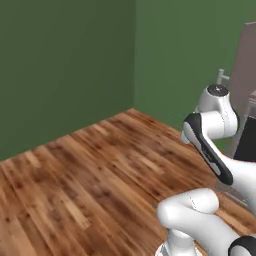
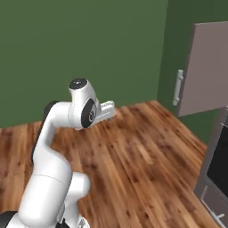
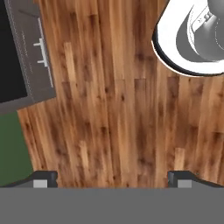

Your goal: Move the bowls from the cabinet to the plates on the dining table.

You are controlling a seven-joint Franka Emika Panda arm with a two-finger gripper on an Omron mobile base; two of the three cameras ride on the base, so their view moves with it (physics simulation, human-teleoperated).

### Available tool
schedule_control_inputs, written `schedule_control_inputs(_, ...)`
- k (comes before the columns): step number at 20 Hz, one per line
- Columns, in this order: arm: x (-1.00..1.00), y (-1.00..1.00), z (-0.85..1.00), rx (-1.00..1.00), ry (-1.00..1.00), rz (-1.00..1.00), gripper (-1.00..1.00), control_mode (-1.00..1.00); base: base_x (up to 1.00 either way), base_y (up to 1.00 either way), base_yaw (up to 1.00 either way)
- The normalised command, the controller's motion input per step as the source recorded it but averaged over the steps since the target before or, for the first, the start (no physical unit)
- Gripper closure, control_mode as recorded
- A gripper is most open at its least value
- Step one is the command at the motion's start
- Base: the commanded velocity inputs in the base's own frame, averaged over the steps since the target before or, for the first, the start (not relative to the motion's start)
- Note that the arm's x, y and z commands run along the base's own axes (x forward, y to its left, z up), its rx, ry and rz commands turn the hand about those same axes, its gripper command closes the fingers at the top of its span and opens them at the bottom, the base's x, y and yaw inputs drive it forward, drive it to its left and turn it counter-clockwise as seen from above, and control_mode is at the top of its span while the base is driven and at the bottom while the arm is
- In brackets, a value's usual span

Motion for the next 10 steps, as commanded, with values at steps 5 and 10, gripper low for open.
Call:
schedule_control_inputs(5, 0.00, 0.00, 0.00, 0.00, 0.00, 0.00, -1.00, 1.00, 0.17, 0.12, -0.50)
schedule_control_inputs(10, 0.00, 0.00, 0.00, 0.00, 0.00, 0.00, -1.00, 1.00, 0.01, 0.05, -0.47)
